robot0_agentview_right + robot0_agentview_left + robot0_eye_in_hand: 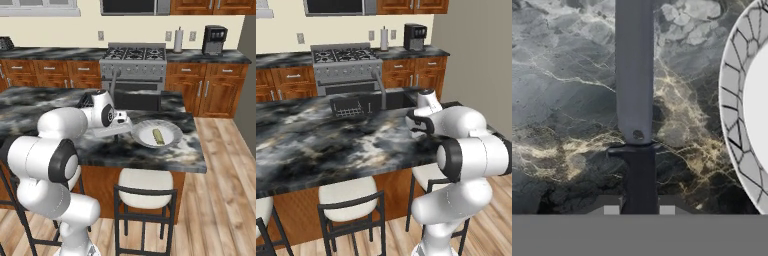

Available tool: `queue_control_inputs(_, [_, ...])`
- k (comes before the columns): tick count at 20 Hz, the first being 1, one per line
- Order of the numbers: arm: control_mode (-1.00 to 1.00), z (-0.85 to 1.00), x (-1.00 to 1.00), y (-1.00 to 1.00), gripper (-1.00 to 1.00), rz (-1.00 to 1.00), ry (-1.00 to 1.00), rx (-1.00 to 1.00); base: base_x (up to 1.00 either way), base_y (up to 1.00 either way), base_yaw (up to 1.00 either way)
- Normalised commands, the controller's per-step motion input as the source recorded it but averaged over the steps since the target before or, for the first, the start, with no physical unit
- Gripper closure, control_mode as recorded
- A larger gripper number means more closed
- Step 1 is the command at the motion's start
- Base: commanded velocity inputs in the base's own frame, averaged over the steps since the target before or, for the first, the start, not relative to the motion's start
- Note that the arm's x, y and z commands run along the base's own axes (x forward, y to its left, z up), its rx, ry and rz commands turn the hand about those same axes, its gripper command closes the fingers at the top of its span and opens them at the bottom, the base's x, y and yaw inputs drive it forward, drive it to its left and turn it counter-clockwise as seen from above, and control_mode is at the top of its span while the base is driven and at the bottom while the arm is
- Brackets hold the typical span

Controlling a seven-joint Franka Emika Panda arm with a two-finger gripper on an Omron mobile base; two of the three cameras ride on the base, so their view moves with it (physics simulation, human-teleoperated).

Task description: Retrieve the butter from the fridge and place it on a plate on the dining table. Then retrieve the butter knife by the fridge and place it near the plate.

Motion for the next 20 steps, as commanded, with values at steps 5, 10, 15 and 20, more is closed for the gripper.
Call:
queue_control_inputs(5, [-1.0, -0.12, 0.0, 0.0, 1.0, 0.0, 0.0, 0.0, 0.0, 0.0, 0.0])
queue_control_inputs(10, [-1.0, -0.12, 0.07, -0.06, 1.0, 0.0, 0.0, 0.0, 0.0, 0.0, 0.0])
queue_control_inputs(15, [-1.0, -0.02, 0.03, -0.02, 1.0, 0.0, -0.02, 0.0, 0.0, 0.0, 0.0])
queue_control_inputs(20, [-1.0, -0.06, 0.12, -0.09, 1.0, 0.0, 0.0, 0.0, 0.0, 0.0, 0.0])
